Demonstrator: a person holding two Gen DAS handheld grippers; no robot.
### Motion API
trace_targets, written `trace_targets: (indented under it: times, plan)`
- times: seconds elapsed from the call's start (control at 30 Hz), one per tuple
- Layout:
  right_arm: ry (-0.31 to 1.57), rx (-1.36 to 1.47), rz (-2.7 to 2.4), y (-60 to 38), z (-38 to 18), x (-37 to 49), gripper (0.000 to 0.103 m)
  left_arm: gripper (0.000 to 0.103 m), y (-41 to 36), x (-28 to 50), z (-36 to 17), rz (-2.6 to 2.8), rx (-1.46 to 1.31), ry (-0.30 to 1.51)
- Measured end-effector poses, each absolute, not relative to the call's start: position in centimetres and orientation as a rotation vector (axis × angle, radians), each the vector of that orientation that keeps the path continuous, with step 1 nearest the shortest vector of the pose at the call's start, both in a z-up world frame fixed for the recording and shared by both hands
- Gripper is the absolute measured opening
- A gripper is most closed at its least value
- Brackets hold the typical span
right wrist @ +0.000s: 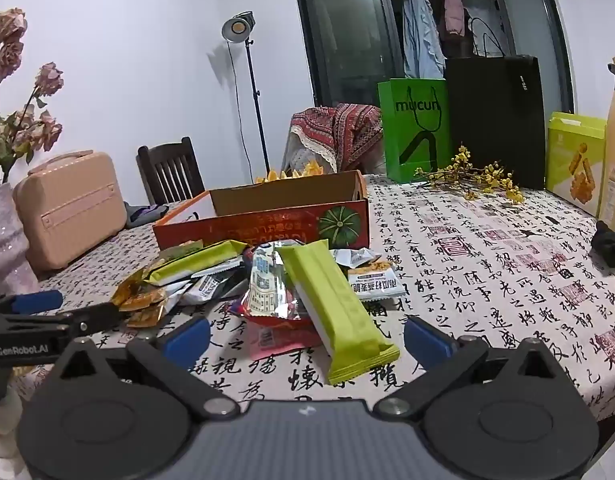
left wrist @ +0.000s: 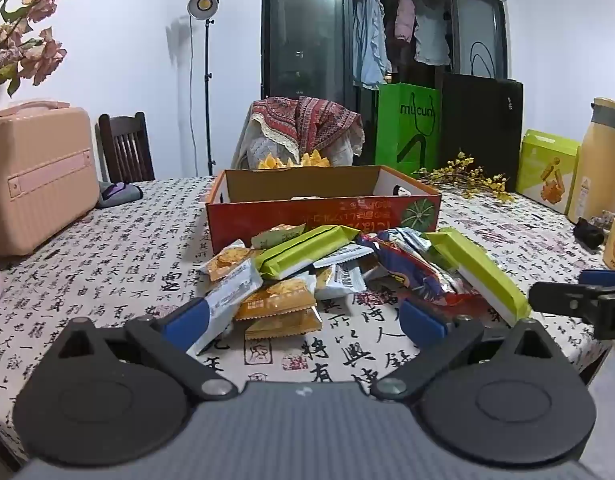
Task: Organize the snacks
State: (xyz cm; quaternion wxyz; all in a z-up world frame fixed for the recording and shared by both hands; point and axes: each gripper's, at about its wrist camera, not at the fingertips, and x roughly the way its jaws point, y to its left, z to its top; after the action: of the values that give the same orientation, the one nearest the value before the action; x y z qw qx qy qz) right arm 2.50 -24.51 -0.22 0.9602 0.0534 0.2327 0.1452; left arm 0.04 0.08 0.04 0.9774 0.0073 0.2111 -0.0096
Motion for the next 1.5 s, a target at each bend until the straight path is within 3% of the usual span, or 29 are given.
trace_targets:
  times: [1.5]
  plan:
    - [0.571,0.086,0.346,-23.3,-1.2,6.3,0.103,0.103,0.9,2.3,-0.7,-0.039,-0.066,0.451]
